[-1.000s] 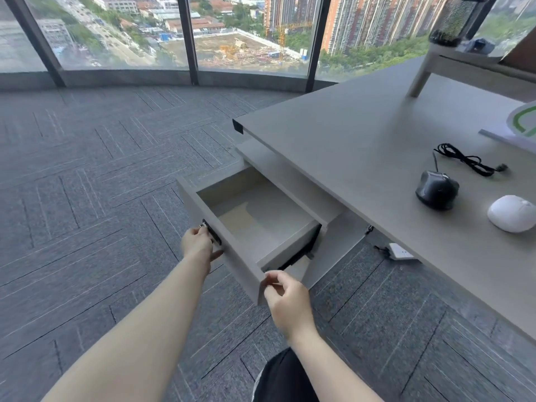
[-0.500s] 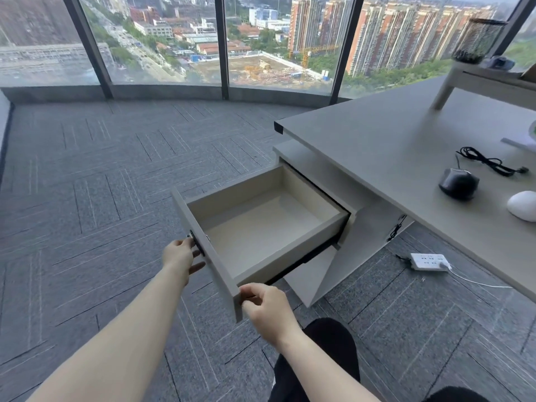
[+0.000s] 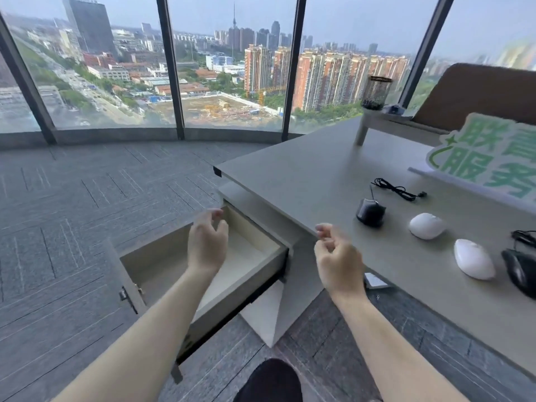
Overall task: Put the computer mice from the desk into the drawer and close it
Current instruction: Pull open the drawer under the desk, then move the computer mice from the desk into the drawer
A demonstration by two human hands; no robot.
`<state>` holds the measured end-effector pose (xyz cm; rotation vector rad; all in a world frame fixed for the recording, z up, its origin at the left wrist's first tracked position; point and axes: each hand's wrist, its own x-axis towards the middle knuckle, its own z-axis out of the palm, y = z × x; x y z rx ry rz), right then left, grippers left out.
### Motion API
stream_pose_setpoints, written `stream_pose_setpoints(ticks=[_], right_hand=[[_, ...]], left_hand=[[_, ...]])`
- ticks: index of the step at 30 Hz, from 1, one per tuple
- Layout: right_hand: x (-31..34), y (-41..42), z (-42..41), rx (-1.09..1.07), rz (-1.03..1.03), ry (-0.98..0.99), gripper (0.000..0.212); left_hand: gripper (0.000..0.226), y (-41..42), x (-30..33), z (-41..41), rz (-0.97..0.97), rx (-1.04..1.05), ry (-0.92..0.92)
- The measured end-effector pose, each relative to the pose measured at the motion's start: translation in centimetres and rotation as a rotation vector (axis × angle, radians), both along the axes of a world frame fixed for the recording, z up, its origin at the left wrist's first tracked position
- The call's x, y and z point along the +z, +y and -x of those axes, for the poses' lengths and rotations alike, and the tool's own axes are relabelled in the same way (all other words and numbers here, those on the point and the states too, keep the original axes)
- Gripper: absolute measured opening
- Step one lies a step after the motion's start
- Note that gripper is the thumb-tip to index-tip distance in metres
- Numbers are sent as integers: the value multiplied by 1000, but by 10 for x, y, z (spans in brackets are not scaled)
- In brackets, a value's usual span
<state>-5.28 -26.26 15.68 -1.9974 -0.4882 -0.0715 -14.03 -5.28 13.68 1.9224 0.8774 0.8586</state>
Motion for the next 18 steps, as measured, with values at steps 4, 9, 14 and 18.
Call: stream_pose_setpoints(ticks=[4, 9, 14, 18], right_hand=[[24, -60, -93, -254, 168, -89, 43], [19, -99, -168, -364, 593, 57, 65], [9, -107, -208, -379, 752, 167, 58], [1, -107, -219, -368, 763, 96, 39]], left_hand=[[35, -75, 26, -94, -28, -318, 49], [54, -152, 38, -183, -114, -545, 210], [69, -190, 26, -243, -273, -516, 461], [59, -200, 16, -263, -416, -401, 494]])
